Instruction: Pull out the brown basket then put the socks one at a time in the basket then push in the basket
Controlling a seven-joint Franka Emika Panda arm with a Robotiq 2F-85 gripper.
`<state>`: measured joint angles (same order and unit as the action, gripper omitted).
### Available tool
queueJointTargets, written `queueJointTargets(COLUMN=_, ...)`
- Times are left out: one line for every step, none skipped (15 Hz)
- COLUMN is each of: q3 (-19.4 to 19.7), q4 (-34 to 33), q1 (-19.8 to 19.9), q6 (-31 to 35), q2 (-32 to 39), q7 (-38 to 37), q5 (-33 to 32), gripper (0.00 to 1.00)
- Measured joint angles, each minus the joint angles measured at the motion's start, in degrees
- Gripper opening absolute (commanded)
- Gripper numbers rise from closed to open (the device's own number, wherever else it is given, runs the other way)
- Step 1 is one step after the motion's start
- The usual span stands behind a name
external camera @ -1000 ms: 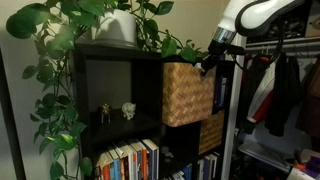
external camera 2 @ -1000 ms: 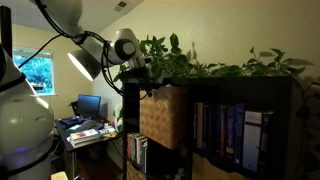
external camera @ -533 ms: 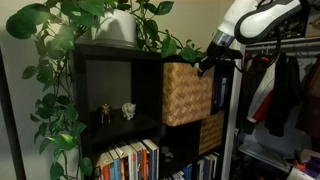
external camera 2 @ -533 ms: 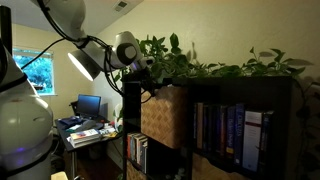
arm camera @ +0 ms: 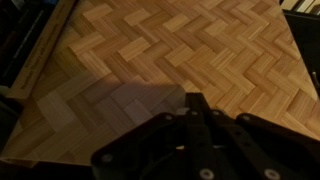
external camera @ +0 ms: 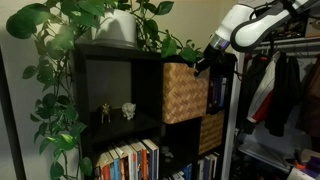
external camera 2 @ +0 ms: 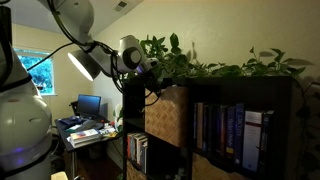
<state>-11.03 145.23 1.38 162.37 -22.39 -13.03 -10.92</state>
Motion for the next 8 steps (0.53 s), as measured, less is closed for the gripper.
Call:
queueJointTargets(q3=0.00, q4=-0.27, q1=0.38, q6=0.95, q2=0.69, q7=0.00, q5=-0.21, gripper=0.03)
queueJointTargets(q3=-0.01, q4=-0.59, q1=0.74, q6=1.84, q2=1.42, q7=0.00, q5=-0.37, gripper=0.04)
queueJointTargets(q3=-0.01, q4=-0.91, q1=1.01, q6=2.56, q2=2.06, q7=0.00, q5=-0.56, gripper=0.03)
queueJointTargets(q3=-0.01, q4=-1.20, q1=1.04, q6=3.00, q2=2.57, q7=0.00, q5=-0.68, gripper=0.04)
queueJointTargets(q3=-0.02, q4=-1.31, q1=1.04, q6=3.07, q2=2.71, q7=0.00, q5=-0.71, gripper=0.03)
queueJointTargets(q3=-0.06, q4=-1.31, q1=1.03, q6=3.07, q2=2.71, q7=0.00, q5=-0.72, gripper=0.03)
queueJointTargets(q3=-0.09, q4=-1.32, q1=1.03, q6=3.07, q2=2.72, q7=0.00, q5=-0.72, gripper=0.09)
queueJointTargets(q3=-0.11, q4=-1.35, q1=1.00, q6=3.08, q2=2.75, q7=0.00, q5=-0.72, gripper=0.29)
